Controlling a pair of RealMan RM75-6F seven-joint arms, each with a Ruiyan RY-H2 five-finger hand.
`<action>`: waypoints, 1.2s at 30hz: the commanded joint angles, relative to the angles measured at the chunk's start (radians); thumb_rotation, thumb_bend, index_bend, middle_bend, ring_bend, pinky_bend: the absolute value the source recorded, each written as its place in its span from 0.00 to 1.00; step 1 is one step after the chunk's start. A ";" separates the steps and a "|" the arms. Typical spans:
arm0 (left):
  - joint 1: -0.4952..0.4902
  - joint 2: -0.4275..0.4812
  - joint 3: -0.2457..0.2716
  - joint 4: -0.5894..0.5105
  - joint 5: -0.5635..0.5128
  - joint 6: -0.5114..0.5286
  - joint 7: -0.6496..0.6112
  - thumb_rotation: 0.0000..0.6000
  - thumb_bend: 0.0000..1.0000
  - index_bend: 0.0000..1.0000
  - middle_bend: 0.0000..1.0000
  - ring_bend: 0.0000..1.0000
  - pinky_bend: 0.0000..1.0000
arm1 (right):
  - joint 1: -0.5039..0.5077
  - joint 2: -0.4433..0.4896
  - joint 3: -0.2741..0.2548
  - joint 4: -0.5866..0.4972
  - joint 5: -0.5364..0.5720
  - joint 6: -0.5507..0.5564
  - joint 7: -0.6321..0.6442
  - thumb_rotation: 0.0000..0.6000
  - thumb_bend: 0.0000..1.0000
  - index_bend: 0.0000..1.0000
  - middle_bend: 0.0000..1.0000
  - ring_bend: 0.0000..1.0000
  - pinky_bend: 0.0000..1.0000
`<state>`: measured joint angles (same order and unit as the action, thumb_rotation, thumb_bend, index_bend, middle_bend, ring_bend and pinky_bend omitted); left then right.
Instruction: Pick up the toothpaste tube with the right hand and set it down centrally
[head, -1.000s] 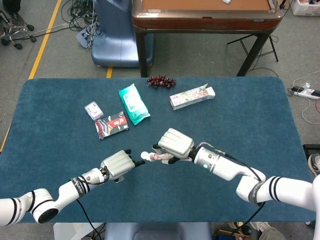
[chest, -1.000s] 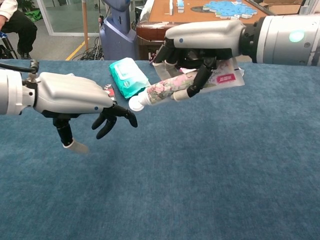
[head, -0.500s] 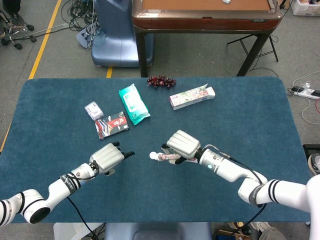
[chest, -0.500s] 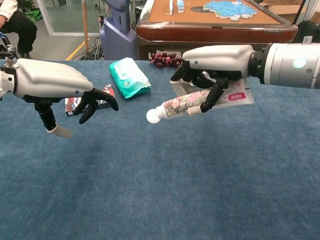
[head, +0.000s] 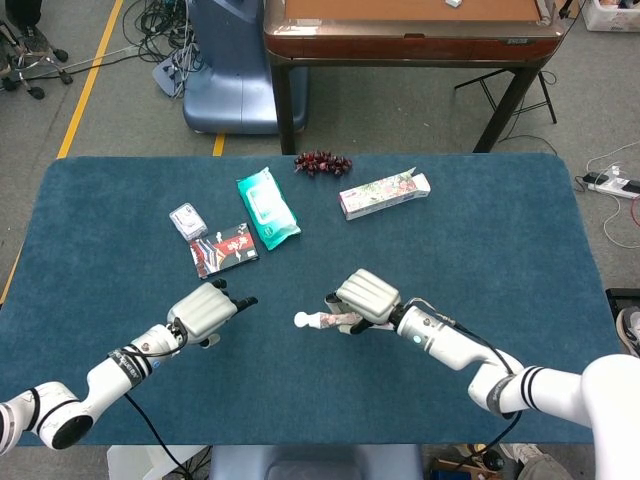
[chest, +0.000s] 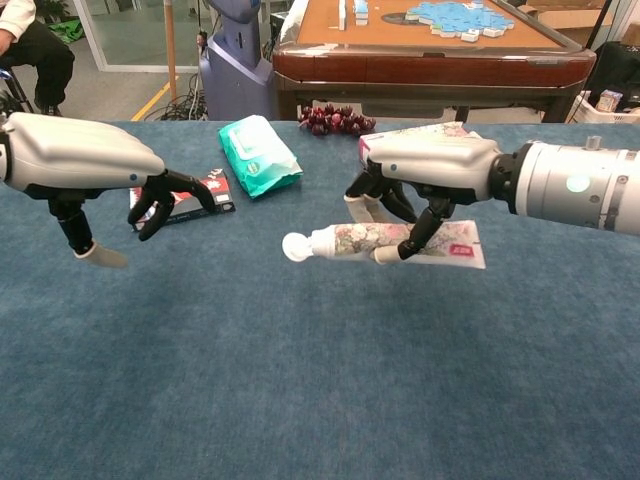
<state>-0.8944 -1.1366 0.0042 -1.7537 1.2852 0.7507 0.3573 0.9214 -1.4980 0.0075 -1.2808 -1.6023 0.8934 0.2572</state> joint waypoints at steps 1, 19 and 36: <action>0.002 0.001 -0.001 0.001 -0.003 0.000 -0.001 1.00 0.22 0.13 0.50 0.46 0.18 | 0.001 -0.020 0.005 0.024 0.014 -0.017 -0.010 1.00 0.71 0.57 0.52 0.57 0.48; 0.008 0.011 -0.010 -0.011 -0.019 0.002 0.014 1.00 0.22 0.13 0.50 0.46 0.18 | 0.019 0.046 0.087 -0.100 0.160 -0.104 -0.226 1.00 0.28 0.00 0.07 0.17 0.26; 0.211 0.034 -0.069 -0.005 -0.078 0.332 -0.115 1.00 0.22 0.13 0.50 0.43 0.18 | -0.223 0.357 0.087 -0.355 0.333 0.140 -0.410 1.00 0.25 0.00 0.14 0.17 0.26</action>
<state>-0.7368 -1.1056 -0.0554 -1.7662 1.2161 1.0169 0.2762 0.7346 -1.1693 0.1044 -1.6092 -1.2923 1.0008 -0.1394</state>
